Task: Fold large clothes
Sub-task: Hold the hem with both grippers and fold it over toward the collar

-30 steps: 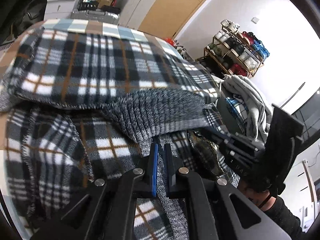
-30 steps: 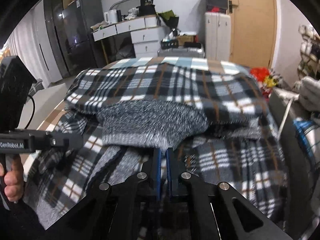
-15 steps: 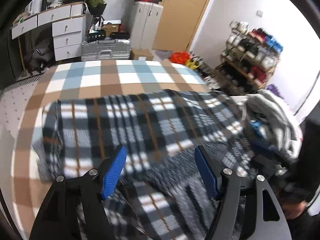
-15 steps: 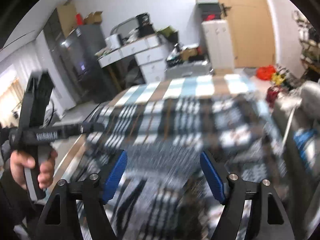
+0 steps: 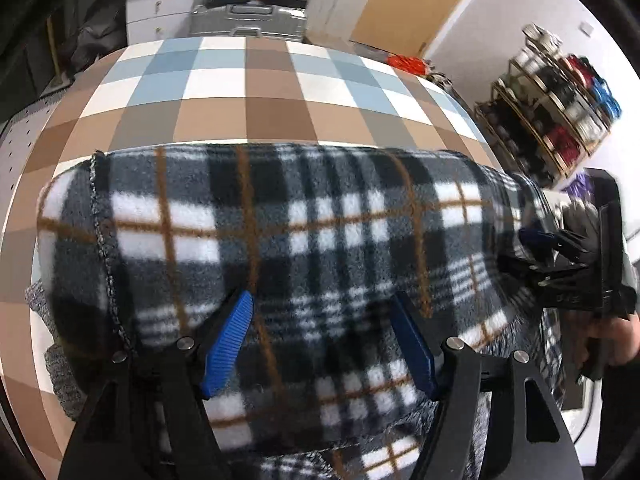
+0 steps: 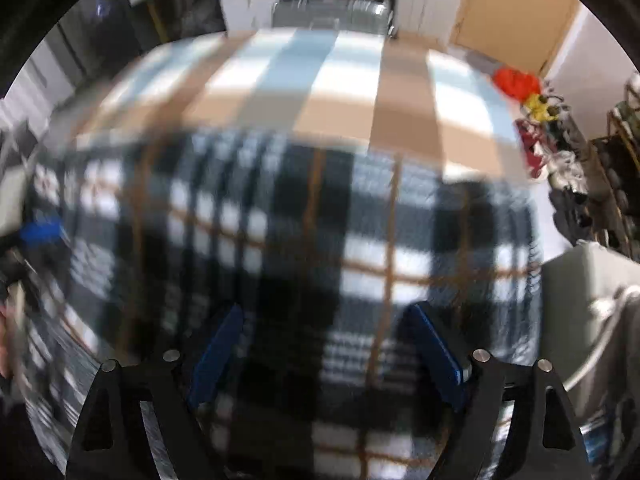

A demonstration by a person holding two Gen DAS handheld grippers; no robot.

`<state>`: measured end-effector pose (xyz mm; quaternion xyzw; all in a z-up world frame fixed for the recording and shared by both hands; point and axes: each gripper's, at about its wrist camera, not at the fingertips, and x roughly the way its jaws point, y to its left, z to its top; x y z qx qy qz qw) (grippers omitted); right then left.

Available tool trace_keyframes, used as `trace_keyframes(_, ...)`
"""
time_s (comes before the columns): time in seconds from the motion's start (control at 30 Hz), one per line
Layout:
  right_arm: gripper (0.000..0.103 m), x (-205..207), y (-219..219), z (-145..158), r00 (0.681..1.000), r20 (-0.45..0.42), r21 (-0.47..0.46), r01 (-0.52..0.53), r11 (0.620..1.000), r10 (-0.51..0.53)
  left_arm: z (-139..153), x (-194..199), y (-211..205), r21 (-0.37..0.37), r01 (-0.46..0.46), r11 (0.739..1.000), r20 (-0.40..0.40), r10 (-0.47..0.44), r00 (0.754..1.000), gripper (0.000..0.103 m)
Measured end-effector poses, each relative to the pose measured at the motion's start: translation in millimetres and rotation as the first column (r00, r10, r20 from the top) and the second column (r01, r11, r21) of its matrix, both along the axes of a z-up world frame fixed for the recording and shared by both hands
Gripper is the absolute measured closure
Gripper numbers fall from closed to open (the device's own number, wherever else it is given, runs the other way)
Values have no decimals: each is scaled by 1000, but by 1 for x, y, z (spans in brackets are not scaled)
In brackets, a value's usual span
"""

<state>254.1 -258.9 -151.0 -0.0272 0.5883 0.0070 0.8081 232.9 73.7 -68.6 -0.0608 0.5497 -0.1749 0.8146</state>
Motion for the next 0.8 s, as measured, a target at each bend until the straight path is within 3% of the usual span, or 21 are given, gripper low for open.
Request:
trace_keyframes(0.2, 9, -11, -3, -1, 1000, 16, 6, 5, 1000, -6, 0, -4, -3, 59, 62, 996, 1, -63, 998, 37)
trace_keyframes(0.43, 5, 27, 5, -5, 1000, -9, -2, 25, 1000, -25, 0, 38, -7, 120, 94, 988, -18, -93, 996, 36)
trace_keyframes(0.57, 4, 46, 5, -6, 999, 34, -5, 31, 999, -31, -2, 56, -9, 148, 69, 987, 9, -71, 997, 32)
trace_keyframes(0.8, 3, 35, 4, -5, 995, 98, -17, -21, 1000, 22, -6, 28, -8, 192, 87, 978, 40, -96, 995, 31)
